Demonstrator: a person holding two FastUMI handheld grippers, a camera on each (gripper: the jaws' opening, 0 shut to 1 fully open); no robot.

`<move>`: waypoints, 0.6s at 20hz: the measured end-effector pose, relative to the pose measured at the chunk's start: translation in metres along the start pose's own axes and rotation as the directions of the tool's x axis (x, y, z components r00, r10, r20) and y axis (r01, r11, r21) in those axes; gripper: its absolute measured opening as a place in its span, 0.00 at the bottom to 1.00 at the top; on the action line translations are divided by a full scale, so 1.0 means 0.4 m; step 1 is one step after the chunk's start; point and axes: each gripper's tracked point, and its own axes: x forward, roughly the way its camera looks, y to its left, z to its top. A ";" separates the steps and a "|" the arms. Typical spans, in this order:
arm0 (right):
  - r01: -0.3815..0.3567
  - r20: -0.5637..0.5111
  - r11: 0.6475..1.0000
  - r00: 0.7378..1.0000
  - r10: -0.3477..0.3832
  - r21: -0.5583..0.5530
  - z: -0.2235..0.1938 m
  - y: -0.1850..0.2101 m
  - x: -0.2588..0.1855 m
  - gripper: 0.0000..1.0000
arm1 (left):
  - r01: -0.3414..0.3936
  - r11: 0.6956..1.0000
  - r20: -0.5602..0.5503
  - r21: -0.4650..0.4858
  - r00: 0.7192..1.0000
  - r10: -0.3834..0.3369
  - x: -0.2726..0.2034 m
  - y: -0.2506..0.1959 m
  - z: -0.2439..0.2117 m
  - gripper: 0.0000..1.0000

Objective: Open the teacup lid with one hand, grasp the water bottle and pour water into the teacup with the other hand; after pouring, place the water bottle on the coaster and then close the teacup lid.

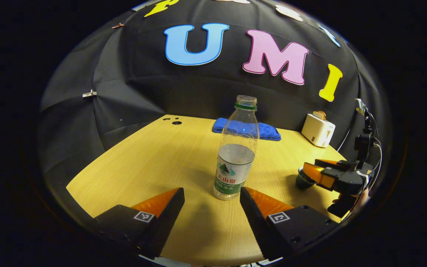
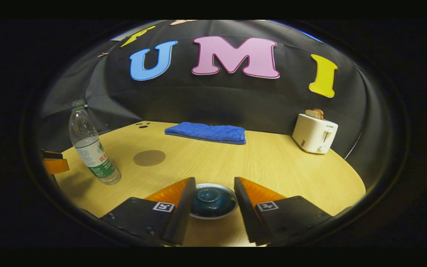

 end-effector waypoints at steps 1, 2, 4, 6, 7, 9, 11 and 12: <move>-0.007 -0.007 1.000 1.000 0.007 -0.003 -0.004 0.002 -0.002 0.60 | 0.006 1.000 0.005 0.010 1.000 -0.006 0.001 -0.004 0.004 0.95; -0.012 -0.012 1.000 1.000 0.012 -0.008 -0.005 0.005 -0.002 0.59 | 0.011 1.000 0.007 0.017 1.000 -0.011 -0.001 -0.008 0.003 0.95; -0.025 -0.013 1.000 1.000 0.024 -0.013 -0.008 0.006 0.006 0.56 | 0.017 1.000 0.008 0.019 1.000 -0.017 0.001 -0.016 0.007 0.96; -0.033 -0.022 0.999 0.999 0.032 -0.011 -0.008 0.008 0.001 0.51 | 0.014 1.000 0.012 0.018 1.000 -0.015 0.008 -0.022 0.009 0.95; -0.035 -0.024 0.999 0.999 0.035 -0.009 -0.007 0.010 0.002 0.51 | 0.013 1.000 0.011 0.016 1.000 -0.013 0.009 -0.021 0.011 0.95; -0.044 -0.023 0.999 0.999 0.044 -0.012 -0.005 0.014 0.005 0.41 | 0.008 1.000 0.013 0.012 1.000 -0.008 0.007 -0.019 0.014 0.95; -0.053 -0.020 0.998 0.998 0.053 -0.029 -0.001 0.016 0.006 0.36 | 0.004 1.000 0.014 0.011 1.000 -0.004 0.006 -0.017 0.014 0.95; -0.062 -0.022 0.998 0.998 0.061 -0.030 -0.002 0.021 0.009 0.27 | 0.003 1.000 0.014 0.011 1.000 -0.003 0.005 -0.019 0.013 0.95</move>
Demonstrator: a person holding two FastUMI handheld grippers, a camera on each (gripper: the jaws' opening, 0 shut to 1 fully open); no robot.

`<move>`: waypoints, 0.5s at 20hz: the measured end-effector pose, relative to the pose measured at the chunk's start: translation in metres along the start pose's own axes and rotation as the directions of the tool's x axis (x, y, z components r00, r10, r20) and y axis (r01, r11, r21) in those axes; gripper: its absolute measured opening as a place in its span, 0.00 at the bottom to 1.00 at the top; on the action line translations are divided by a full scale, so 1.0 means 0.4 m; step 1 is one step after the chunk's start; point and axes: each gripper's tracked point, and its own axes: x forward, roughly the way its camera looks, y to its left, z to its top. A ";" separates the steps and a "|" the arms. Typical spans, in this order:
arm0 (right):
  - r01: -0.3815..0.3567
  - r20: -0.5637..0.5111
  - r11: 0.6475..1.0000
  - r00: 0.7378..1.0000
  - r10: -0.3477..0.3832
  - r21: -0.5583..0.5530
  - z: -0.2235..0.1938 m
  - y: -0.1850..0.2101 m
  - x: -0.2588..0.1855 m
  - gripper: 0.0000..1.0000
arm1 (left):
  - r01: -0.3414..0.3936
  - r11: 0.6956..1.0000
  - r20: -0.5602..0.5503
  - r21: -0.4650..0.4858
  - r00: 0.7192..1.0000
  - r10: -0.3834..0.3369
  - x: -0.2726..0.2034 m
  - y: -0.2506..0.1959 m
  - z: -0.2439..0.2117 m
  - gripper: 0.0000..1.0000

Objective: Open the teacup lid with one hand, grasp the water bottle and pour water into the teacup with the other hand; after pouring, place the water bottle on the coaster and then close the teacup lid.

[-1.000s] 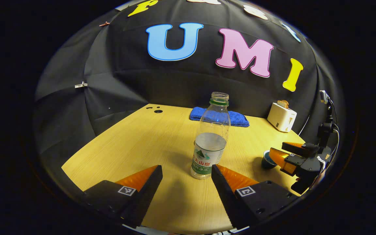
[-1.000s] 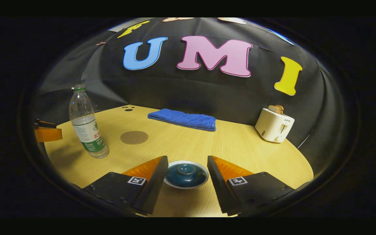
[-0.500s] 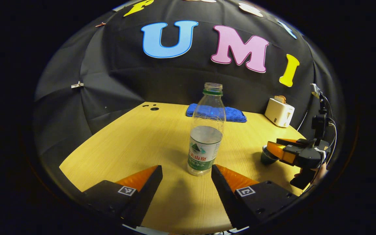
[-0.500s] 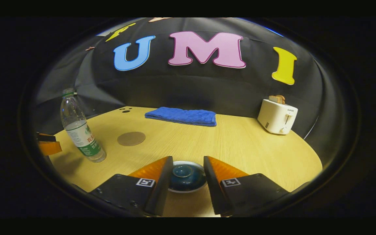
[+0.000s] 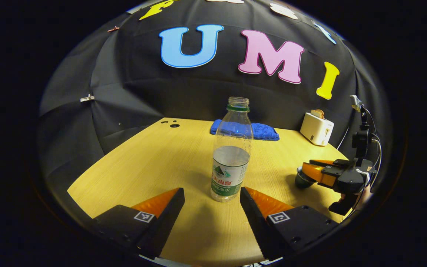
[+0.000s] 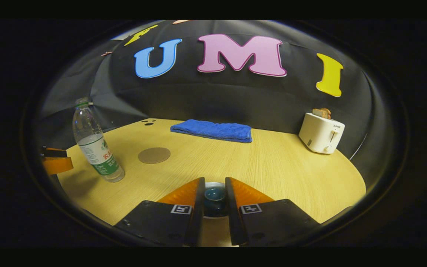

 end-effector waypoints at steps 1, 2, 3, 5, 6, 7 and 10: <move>-0.002 -0.001 1.000 1.000 0.002 0.002 -0.001 0.001 -0.004 0.38 | 0.000 1.000 0.002 0.000 1.000 0.000 0.000 -0.001 0.002 0.95; -0.002 -0.001 1.000 1.000 0.002 0.012 -0.002 -0.001 -0.002 0.37 | 0.000 1.000 0.003 0.001 1.000 0.000 0.001 0.000 0.001 0.95; -0.001 -0.009 1.000 1.000 0.001 0.025 -0.007 -0.003 -0.010 0.32 | 0.001 1.000 0.005 0.002 1.000 -0.001 0.001 0.000 0.003 0.95; -0.020 -0.018 0.999 1.000 0.021 0.041 -0.001 0.002 -0.003 0.22 | 0.003 1.000 0.010 0.011 1.000 -0.003 0.003 -0.006 0.008 0.95; -0.014 -0.013 0.999 1.000 0.014 0.039 0.006 -0.004 -0.001 0.18 | 0.005 1.000 0.015 0.014 1.000 -0.005 0.008 -0.009 0.011 0.95; -0.019 -0.012 0.999 1.000 0.019 0.035 0.009 -0.006 -0.003 0.23 | 0.010 1.000 0.020 0.017 1.000 -0.010 0.010 -0.013 0.016 0.95; -0.026 0.012 1.000 1.000 0.025 0.017 0.037 -0.009 -0.008 0.23 | 0.028 0.999 0.043 0.017 0.999 -0.029 0.024 -0.027 0.035 0.95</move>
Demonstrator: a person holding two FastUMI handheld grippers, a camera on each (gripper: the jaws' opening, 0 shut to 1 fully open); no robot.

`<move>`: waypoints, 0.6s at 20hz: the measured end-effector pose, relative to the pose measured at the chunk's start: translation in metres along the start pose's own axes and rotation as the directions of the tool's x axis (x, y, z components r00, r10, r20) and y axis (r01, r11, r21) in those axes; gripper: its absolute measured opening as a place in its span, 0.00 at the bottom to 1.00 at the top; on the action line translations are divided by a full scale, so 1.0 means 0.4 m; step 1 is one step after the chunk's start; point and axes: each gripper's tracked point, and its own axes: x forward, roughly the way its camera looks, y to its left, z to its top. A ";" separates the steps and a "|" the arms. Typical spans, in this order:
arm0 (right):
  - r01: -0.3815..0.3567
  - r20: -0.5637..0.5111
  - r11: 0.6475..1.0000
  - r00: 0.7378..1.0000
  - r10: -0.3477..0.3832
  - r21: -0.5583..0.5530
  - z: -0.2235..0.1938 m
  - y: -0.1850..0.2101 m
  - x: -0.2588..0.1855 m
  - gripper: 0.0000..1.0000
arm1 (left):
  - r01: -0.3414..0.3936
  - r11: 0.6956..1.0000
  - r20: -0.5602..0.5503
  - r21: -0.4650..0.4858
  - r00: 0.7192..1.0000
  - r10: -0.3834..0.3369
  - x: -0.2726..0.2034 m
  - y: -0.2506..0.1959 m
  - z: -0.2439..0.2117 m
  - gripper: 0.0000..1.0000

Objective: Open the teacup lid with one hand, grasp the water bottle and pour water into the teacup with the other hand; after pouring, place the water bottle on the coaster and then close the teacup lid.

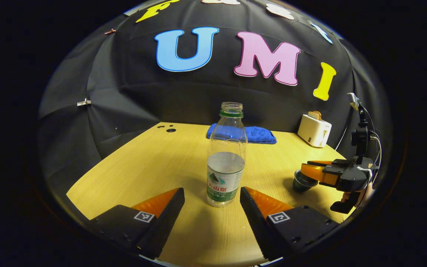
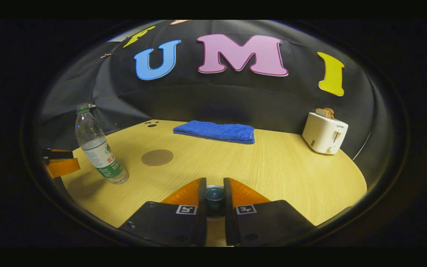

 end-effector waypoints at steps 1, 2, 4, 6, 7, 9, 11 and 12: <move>-0.002 0.006 1.000 1.000 0.002 0.001 0.011 -0.002 -0.002 0.23 | 0.006 1.000 0.010 0.002 1.000 -0.006 0.005 -0.002 0.008 0.95; -0.004 0.010 1.000 1.000 0.004 0.007 0.023 -0.003 -0.001 0.23 | 0.010 1.000 0.020 0.005 1.000 -0.010 0.012 -0.008 0.017 0.96; -0.005 0.032 0.999 0.999 0.004 0.035 0.060 -0.009 -0.014 0.23 | 0.017 1.000 0.041 0.018 0.999 -0.018 0.030 -0.012 0.036 0.96; 0.008 0.051 0.998 0.999 -0.011 0.063 0.090 -0.025 -0.031 0.23 | 0.027 0.999 0.061 0.022 0.998 -0.029 0.051 -0.019 0.052 0.95; 0.016 0.055 0.997 0.998 -0.020 0.076 0.097 -0.034 -0.041 0.23 | 0.040 0.999 0.068 0.016 0.997 -0.041 0.064 -0.027 0.058 0.95; 0.033 0.055 0.995 0.998 -0.039 0.099 0.100 -0.057 -0.061 0.23 | 0.051 0.999 0.086 0.009 0.995 -0.052 0.094 -0.036 0.065 0.95; 0.048 0.039 0.993 0.998 -0.053 0.107 0.083 -0.076 -0.074 0.23 | 0.054 0.999 0.093 -0.004 0.994 -0.054 0.125 -0.041 0.063 0.95; 0.058 0.031 0.993 0.998 -0.062 0.107 0.069 -0.089 -0.080 0.23 | 0.060 0.998 0.094 -0.016 0.994 -0.058 0.140 -0.042 0.062 0.95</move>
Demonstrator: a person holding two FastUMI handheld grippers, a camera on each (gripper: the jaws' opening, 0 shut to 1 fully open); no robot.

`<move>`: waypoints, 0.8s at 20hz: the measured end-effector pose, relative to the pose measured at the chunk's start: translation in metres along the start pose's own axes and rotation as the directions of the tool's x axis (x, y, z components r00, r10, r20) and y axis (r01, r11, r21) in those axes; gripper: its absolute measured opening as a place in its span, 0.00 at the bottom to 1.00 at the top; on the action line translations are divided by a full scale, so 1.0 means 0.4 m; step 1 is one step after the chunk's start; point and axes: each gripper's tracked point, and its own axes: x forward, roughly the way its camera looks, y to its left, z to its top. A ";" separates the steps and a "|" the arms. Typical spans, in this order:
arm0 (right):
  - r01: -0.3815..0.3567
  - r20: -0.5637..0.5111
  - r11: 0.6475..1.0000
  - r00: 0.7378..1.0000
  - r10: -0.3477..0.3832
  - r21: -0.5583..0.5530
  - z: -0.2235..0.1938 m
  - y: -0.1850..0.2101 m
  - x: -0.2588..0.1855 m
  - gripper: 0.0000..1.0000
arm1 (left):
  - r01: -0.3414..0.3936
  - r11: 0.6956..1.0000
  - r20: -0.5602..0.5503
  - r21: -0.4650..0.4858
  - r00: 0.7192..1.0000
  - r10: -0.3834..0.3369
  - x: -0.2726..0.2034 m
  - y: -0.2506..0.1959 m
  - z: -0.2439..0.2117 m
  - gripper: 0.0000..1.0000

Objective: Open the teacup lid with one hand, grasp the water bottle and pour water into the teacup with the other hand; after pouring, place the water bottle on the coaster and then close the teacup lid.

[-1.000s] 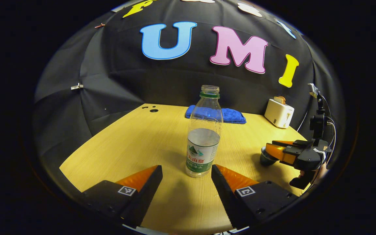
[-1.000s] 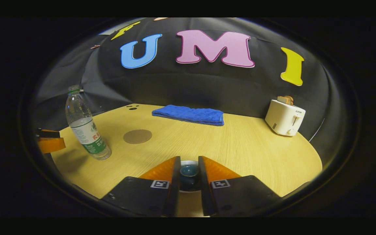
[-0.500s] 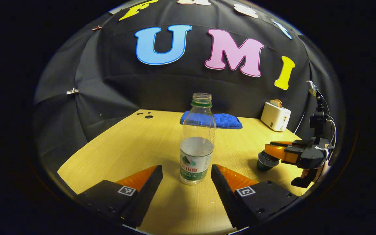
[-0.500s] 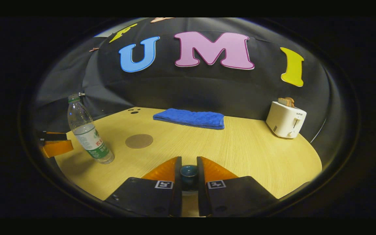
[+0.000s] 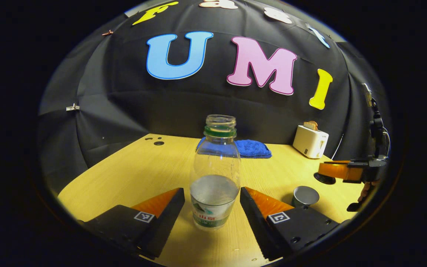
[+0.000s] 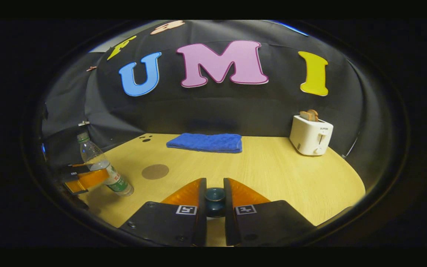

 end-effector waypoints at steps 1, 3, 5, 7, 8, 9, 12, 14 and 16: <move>0.012 -0.005 1.000 1.000 -0.012 0.000 -0.010 -0.014 -0.005 0.23 | 0.006 1.000 0.001 -0.013 1.000 -0.006 0.013 -0.003 -0.001 0.95; 0.037 -0.016 0.999 0.999 -0.036 0.007 -0.031 -0.038 -0.015 0.18 | 0.005 1.000 0.007 -0.030 1.000 -0.005 0.038 -0.001 -0.003 0.95; 0.053 -0.024 0.998 0.998 -0.053 0.022 -0.047 -0.050 -0.023 0.23 | -0.009 1.000 0.021 -0.020 1.000 0.009 0.057 0.011 0.001 0.95; 0.065 -0.044 0.997 0.997 -0.064 0.039 -0.072 -0.057 -0.028 0.18 | -0.015 1.000 0.023 0.005 1.000 0.014 0.066 0.012 -0.004 0.93; 0.065 -0.056 0.997 0.996 -0.063 0.047 -0.085 -0.055 -0.030 0.18 | -0.014 1.000 0.026 0.015 1.000 0.014 0.070 0.009 -0.003 0.90; 0.066 -0.062 0.996 0.996 -0.063 0.053 -0.094 -0.053 -0.031 0.18 | -0.019 1.000 0.034 0.021 0.999 0.018 0.072 0.009 0.000 0.89; 0.067 -0.067 0.996 0.996 -0.064 0.051 -0.103 -0.053 -0.036 0.23 | -0.019 1.000 0.039 0.023 0.999 0.018 0.077 0.001 0.001 0.82; 0.071 -0.063 0.996 0.996 -0.067 0.055 -0.099 -0.062 -0.043 0.23 | -0.015 0.998 0.035 0.061 0.999 0.013 0.081 -0.008 -0.001 0.78; 0.082 -0.056 0.995 0.995 -0.079 0.059 -0.090 -0.083 -0.045 0.23 | 0.007 0.987 0.025 0.161 1.000 -0.011 0.085 -0.028 0.001 0.76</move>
